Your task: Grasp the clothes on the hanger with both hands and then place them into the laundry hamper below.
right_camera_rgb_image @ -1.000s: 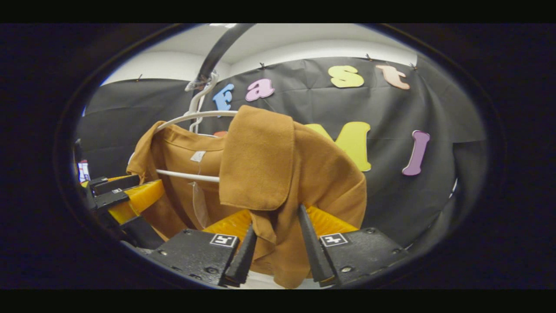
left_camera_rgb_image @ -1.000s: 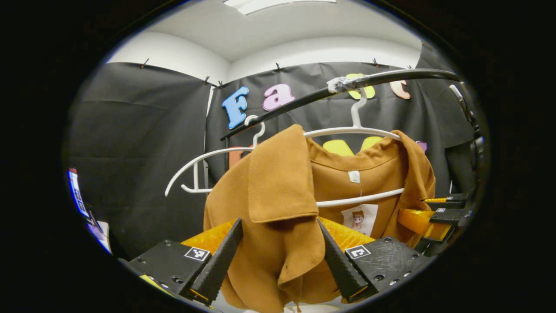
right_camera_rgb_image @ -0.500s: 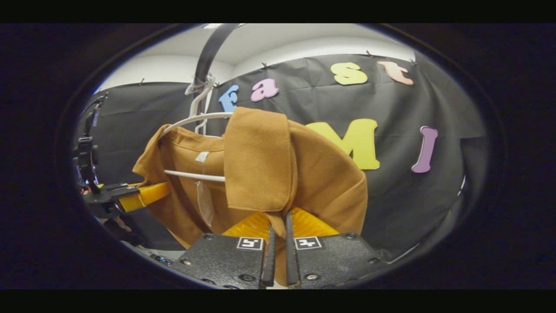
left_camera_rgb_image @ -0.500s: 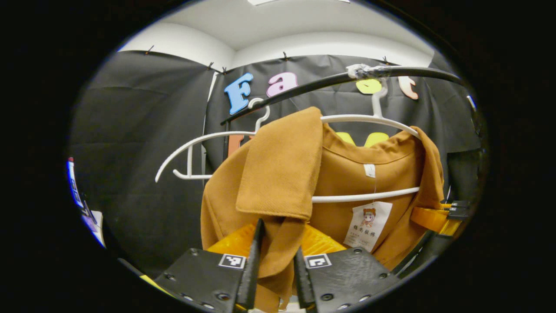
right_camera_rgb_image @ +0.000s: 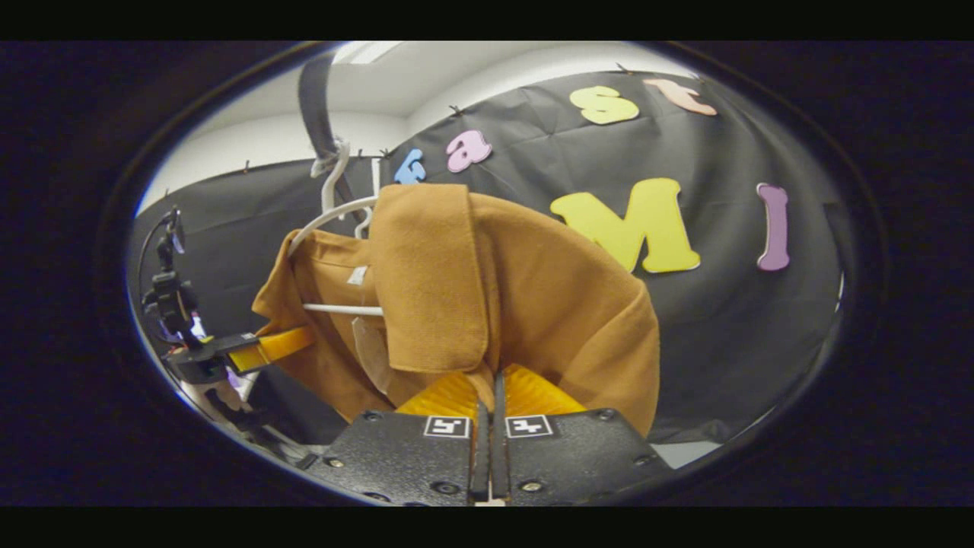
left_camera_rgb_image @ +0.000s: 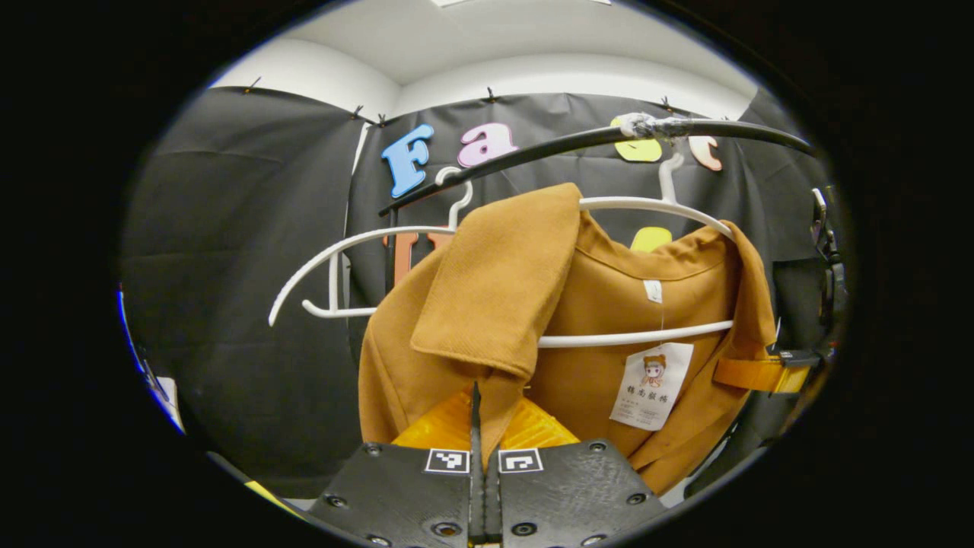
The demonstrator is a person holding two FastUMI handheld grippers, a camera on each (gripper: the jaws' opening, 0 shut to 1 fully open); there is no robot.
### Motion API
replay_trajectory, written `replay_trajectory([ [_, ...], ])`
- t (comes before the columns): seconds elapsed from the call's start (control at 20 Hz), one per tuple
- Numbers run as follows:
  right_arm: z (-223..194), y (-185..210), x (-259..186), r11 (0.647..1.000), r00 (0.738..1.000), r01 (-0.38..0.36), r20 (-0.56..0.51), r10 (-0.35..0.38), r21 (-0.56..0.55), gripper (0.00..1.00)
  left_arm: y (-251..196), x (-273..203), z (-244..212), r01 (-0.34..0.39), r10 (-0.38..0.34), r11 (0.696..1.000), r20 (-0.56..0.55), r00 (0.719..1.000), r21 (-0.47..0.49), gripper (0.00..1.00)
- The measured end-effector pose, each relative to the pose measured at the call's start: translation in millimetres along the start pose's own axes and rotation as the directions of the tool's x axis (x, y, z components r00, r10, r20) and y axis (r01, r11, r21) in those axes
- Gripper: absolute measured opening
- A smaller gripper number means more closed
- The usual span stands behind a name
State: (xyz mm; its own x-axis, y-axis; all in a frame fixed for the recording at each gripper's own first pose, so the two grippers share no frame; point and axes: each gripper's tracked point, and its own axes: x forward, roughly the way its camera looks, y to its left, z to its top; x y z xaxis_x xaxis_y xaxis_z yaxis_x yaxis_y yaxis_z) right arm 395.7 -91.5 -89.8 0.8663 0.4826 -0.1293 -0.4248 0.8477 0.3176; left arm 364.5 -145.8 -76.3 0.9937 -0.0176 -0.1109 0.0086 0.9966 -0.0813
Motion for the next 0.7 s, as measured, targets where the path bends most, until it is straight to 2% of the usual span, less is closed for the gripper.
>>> replay_trajectory([
  [0.05,0,2,0,0.998,0.999,-0.052,0.002,0.052,0.04,0.05,2,-2,1,0.004,-0.004,1.0,-0.004,1.0,-0.004,0.0],
  [0.15,10,15,-10,0.969,0.981,-0.192,0.032,0.189,0.158,0.05,6,-5,3,0.013,-0.014,1.0,-0.012,1.0,-0.023,0.03],
  [0.25,17,30,-24,0.912,0.945,-0.325,0.062,0.32,0.249,0.04,13,-10,6,0.023,-0.023,0.999,-0.017,1.0,-0.031,0.04],
  [0.35,30,40,-38,0.855,0.91,-0.413,0.107,0.401,0.312,0.04,19,-15,16,0.028,-0.028,0.999,-0.011,1.0,-0.038,0.0],
  [0.45,42,44,-47,0.819,0.884,-0.466,0.156,0.44,0.334,0.04,23,-18,28,0.042,-0.042,0.997,0.003,0.999,-0.066,0.03],
  [0.7,83,48,-69,0.745,0.827,-0.559,0.301,0.474,0.363,0.03,52,-26,70,0.034,-0.027,0.996,0.089,0.996,-0.088,0.0],
])
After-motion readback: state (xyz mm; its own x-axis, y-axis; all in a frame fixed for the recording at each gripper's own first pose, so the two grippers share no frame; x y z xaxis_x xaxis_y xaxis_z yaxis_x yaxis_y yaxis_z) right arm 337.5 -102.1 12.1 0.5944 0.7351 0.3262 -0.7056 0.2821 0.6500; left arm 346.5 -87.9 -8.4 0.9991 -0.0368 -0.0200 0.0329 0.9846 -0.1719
